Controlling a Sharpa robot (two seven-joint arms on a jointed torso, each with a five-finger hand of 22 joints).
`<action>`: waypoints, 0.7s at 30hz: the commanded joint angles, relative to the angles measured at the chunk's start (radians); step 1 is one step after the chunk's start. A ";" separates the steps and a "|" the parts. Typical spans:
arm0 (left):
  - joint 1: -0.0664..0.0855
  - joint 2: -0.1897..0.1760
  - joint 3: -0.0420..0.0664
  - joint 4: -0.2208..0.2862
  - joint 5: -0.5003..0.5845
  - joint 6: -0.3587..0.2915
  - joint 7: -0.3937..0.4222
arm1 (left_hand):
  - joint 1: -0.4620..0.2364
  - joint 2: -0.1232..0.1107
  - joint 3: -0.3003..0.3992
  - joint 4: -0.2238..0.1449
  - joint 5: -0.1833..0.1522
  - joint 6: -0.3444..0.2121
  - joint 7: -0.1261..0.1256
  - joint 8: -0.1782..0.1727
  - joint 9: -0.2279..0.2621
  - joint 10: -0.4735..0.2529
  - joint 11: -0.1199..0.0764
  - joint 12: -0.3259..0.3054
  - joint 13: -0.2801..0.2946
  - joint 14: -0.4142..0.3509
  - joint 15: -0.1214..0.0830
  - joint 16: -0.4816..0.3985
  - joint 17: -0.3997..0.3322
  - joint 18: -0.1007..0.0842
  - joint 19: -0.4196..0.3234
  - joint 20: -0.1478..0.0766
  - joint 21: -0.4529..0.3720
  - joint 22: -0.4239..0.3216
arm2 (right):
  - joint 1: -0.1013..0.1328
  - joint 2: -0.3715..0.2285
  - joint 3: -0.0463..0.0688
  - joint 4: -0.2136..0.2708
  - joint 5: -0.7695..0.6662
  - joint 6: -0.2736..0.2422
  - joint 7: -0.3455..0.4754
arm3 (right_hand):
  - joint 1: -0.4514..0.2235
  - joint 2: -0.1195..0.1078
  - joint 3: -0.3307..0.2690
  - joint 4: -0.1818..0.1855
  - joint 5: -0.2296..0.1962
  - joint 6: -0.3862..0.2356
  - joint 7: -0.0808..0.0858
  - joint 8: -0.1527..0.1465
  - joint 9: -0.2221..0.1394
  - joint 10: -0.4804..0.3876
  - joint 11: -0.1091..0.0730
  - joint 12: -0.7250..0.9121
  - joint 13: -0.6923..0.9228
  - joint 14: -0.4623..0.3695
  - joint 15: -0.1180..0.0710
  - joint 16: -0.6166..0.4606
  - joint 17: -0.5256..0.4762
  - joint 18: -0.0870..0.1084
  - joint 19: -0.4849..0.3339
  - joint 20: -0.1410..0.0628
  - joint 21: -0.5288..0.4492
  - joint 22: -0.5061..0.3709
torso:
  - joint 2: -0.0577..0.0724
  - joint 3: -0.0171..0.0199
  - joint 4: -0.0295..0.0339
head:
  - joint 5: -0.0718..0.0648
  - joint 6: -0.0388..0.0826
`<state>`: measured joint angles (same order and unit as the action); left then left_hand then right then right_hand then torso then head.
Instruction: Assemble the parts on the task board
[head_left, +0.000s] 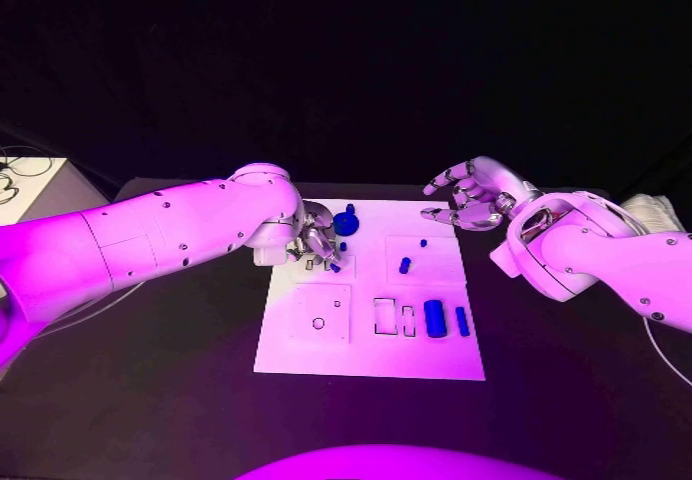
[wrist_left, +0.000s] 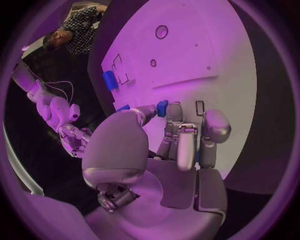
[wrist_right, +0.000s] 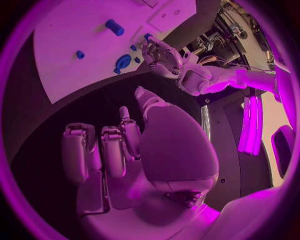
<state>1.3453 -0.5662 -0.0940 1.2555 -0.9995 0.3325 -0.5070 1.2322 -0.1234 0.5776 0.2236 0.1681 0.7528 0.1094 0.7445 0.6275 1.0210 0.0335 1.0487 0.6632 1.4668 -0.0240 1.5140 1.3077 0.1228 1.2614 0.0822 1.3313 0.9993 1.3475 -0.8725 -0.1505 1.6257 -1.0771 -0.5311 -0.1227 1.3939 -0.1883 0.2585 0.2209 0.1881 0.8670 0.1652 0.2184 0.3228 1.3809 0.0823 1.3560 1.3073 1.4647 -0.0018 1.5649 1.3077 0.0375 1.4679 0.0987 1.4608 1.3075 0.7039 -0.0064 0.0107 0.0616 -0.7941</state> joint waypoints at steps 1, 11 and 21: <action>-0.002 -0.004 -0.001 0.006 0.045 -0.009 0.010 | 0.029 0.008 0.071 -0.034 0.003 -0.001 -0.013 0.024 0.042 0.007 -0.012 -0.004 0.002 0.051 -0.012 -0.005 0.147 -0.012 0.000 -0.010 0.007 0.005 | -0.001 0.001 0.000 -0.002 -0.010 0.010 -0.001 | 0.005 0.000 0.004 0.000 0.003 0.008 0.000 0.000 -0.001 -0.005 -0.002 -0.004 0.078 0.101 0.006 -0.004 0.245 -0.005 0.049 0.006 -0.004 0.157 | 0.000 -0.0004 -0.0003 | -0.002 -0.001; -0.002 -0.034 0.001 0.029 0.114 -0.066 0.016 | -0.034 -0.030 0.302 -0.144 0.008 -0.018 -0.016 0.079 0.149 0.045 -0.014 0.017 0.035 0.056 -0.016 -0.002 0.156 -0.015 0.008 -0.013 0.020 0.024 | -0.003 0.000 0.000 -0.005 -0.007 0.014 -0.004 | 0.005 0.001 0.005 0.001 0.003 0.009 0.000 0.001 -0.001 -0.005 -0.002 -0.005 0.078 0.101 0.006 -0.005 0.244 -0.005 0.048 0.006 -0.005 0.155 | -0.001 -0.0002 0.0010 | -0.003 -0.005; -0.002 -0.068 0.007 0.058 0.157 -0.125 0.017 | -0.111 -0.058 0.384 -0.213 0.133 0.021 -0.024 0.087 0.188 0.103 -0.024 0.064 0.101 0.072 -0.025 0.016 0.188 -0.016 0.016 -0.020 0.031 0.036 | -0.003 -0.003 0.000 -0.010 0.000 0.015 -0.004 | 0.005 0.001 0.005 0.001 0.003 0.009 0.000 0.001 -0.001 -0.005 -0.002 -0.005 0.078 0.101 0.006 -0.005 0.244 -0.005 0.048 0.006 -0.005 0.155 | -0.001 0.0002 0.0020 | 0.003 -0.006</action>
<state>1.3431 -0.6339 -0.0878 1.3087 -0.8826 0.2479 -0.5029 1.1273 -0.1831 0.7785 0.1974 0.2963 0.7511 0.1015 0.8291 0.6275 1.1208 0.0091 1.1103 0.7623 1.4666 -0.0443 1.5265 1.3076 0.1229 1.2710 0.0652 1.3579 1.0337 1.3451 -0.8748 -0.1506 1.6171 -1.0754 -0.5263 -0.1267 1.3939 -0.1883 0.2585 0.2209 0.1881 0.8671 0.1652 0.2184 0.3229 1.3809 0.0822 1.3560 1.3073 1.4647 -0.0018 1.5649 1.3076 0.0375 1.4679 0.0987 1.4608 1.3076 0.7021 -0.0065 0.0132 0.0621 -0.7989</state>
